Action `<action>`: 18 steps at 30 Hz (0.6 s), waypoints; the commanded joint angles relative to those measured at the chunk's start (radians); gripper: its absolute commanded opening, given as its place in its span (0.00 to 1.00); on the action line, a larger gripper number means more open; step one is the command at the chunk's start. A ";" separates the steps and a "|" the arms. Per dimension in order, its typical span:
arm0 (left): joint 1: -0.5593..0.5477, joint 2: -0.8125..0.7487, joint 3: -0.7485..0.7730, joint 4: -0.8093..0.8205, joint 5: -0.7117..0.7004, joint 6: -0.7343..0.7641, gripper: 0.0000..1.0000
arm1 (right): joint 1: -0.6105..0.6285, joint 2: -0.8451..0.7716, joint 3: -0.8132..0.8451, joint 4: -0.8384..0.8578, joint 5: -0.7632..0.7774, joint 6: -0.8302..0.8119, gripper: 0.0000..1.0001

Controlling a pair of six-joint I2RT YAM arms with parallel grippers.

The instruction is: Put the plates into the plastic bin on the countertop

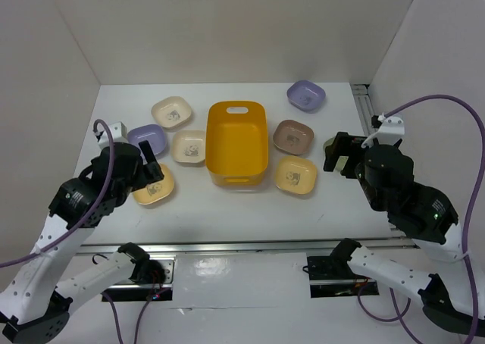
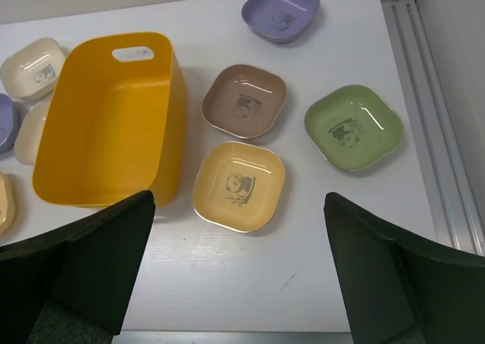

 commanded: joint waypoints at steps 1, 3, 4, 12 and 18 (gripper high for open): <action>0.001 -0.022 -0.040 0.048 -0.017 -0.077 1.00 | -0.001 -0.006 -0.043 0.101 -0.036 -0.033 1.00; 0.001 -0.022 -0.093 0.060 -0.049 -0.120 1.00 | -0.001 -0.006 -0.090 0.143 -0.081 -0.033 1.00; 0.001 -0.022 -0.109 0.060 -0.049 -0.170 1.00 | -0.001 -0.006 -0.106 0.161 -0.108 -0.059 1.00; 0.042 0.126 -0.276 -0.018 -0.164 -0.560 1.00 | -0.001 0.051 -0.221 0.298 -0.379 -0.063 1.00; 0.165 0.251 -0.422 0.078 -0.104 -0.646 0.97 | -0.001 0.094 -0.254 0.342 -0.499 -0.082 1.00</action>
